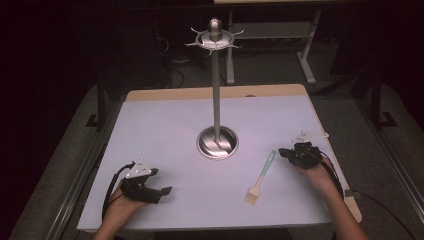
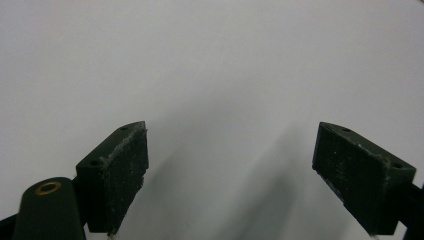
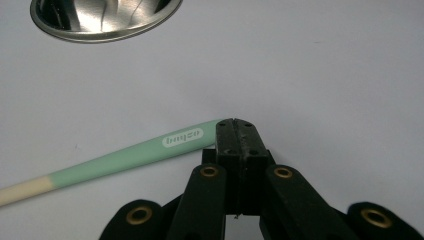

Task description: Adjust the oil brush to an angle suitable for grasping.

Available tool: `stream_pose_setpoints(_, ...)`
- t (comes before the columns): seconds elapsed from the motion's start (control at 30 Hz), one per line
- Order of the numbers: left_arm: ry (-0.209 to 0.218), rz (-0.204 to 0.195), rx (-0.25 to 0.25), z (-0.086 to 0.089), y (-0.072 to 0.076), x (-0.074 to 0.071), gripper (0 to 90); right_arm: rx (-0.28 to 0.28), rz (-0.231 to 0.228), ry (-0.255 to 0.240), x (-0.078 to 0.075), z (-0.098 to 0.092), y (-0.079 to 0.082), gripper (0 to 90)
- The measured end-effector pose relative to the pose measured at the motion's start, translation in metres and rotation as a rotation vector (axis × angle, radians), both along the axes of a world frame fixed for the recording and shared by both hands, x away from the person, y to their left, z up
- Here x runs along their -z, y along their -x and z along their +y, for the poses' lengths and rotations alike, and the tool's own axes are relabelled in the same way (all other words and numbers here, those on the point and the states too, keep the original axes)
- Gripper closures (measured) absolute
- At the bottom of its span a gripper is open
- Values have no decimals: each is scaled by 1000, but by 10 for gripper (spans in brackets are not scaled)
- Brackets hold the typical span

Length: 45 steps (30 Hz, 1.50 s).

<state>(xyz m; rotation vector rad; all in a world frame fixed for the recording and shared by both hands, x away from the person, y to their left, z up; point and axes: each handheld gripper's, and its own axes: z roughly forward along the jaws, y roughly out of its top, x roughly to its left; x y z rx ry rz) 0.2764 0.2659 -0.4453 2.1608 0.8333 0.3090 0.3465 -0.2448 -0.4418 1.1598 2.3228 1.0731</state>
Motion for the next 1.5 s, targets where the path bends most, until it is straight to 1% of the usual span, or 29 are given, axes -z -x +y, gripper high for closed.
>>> stream_pose_setpoints(0.03,5,2,-4,0,0,0,143,-4,-2,4,1,0,-1,898)
stream_pose_setpoints(0.07,1,6,-4,0,0,0,143,-5,11,1,3,1,-2,898)
stream_pose_setpoints(0.17,4,5,-4,0,0,0,143,-11,20,7,5,3,-2,898)
stream_pose_setpoints(0.2,3,4,-4,0,0,0,143,-24,21,9,7,5,-3,898)
stream_pose_setpoints(0.33,-2,0,2,0,0,0,143,-36,21,17,9,10,-5,898)
stream_pose_setpoints(0.4,-3,-1,2,0,0,-1,143,-40,29,25,10,14,-6,898)
stream_pose_setpoints(0.43,-4,-3,2,0,0,-1,143,-44,25,19,11,15,-8,898)
stream_pose_setpoints(0.5,-4,-3,2,1,0,-1,143,-41,31,16,11,15,-8,898)
stream_pose_setpoints(0.53,0,0,0,0,0,0,144,-38,35,5,12,15,-8,898)
stream_pose_setpoints(0.6,-1,0,1,0,0,0,144,-41,29,5,12,15,-9,898)
stream_pose_setpoints(0.63,3,-1,-1,-1,0,0,144,-38,36,5,12,16,-9,898)
stream_pose_setpoints(0.67,-4,-5,5,-1,0,0,144,-38,36,5,12,16,-9,898)
stream_pose_setpoints(0.73,2,-3,1,-2,0,0,143,-40,37,11,11,20,-13,899)
stream_pose_setpoints(0.8,1,-2,2,-2,0,0,143,-47,35,14,11,22,-14,898)
stream_pose_setpoints(0.83,0,-3,3,-1,0,0,144,-49,42,22,11,25,-16,899)
stream_pose_setpoints(0.87,0,-3,3,-1,0,0,144,-54,37,23,10,26,-17,898)
stream_pose_setpoints(0.9,-7,-4,8,-1,0,-1,144,-54,37,23,10,26,-17,898)
stream_pose_setpoints(0.93,-3,-4,7,-1,0,0,143,-48,47,21,10,28,-17,899)
stream_pose_setpoints(1.07,-2,-4,8,-1,0,0,143,-56,50,23,10,31,-21,899)
stream_pose_setpoints(1.13,-3,-3,9,-1,0,0,144,-66,48,39,9,35,-23,899)
stream_pose_setpoints(1.23,-4,-4,9,-1,0,0,144,-69,59,41,8,39,-25,899)
stream_pose_setpoints(1.33,-4,-3,8,-1,0,0,144,-71,58,41,9,41,-26,899)
stream_pose_setpoints(1.5,-5,-3,8,-1,0,0,144,-94,57,46,8,51,-31,899)
